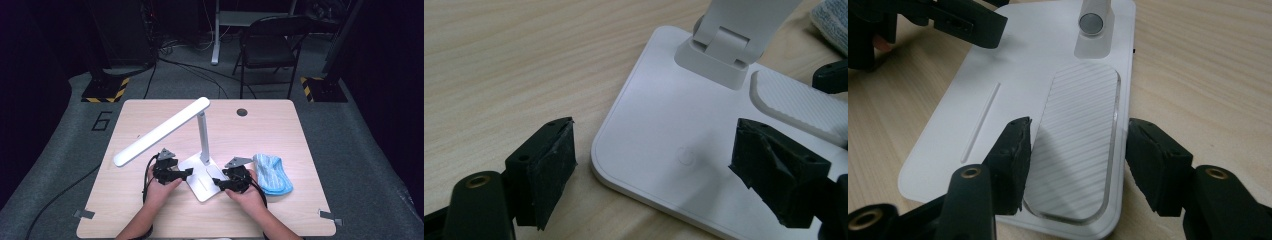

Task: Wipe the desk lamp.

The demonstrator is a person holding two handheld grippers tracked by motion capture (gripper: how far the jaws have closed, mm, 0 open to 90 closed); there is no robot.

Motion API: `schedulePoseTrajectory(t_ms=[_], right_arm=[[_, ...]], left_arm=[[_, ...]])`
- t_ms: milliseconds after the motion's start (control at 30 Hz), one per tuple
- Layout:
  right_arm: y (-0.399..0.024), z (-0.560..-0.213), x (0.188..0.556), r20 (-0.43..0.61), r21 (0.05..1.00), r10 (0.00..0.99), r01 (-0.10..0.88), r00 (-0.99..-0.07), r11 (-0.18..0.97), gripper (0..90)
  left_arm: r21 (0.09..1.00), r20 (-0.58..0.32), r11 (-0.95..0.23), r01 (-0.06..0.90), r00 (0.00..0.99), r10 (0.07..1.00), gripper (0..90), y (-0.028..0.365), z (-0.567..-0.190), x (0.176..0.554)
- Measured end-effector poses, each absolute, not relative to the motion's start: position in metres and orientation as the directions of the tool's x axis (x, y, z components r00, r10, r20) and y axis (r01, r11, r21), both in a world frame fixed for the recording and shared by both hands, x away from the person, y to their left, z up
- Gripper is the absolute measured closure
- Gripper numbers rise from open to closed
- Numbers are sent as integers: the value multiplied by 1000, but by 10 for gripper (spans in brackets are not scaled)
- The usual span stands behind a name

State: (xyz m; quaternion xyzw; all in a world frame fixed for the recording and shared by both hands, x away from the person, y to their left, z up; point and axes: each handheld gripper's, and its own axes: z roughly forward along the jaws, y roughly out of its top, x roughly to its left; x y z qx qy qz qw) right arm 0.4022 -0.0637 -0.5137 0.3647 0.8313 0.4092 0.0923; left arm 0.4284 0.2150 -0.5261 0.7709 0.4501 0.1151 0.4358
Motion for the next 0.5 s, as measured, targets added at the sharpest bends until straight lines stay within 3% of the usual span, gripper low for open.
schedulePoseTrajectory(t_ms=[300,500], right_arm=[[-67,-511,408,90,745,705,517,-704,421,433],[-70,-508,409,22,755,769,515,-638,406,424]], left_arm=[[776,-223,-251,579,624,749,184,209,-529,430],[767,-230,-271,581,644,730,192,204,-528,424]])
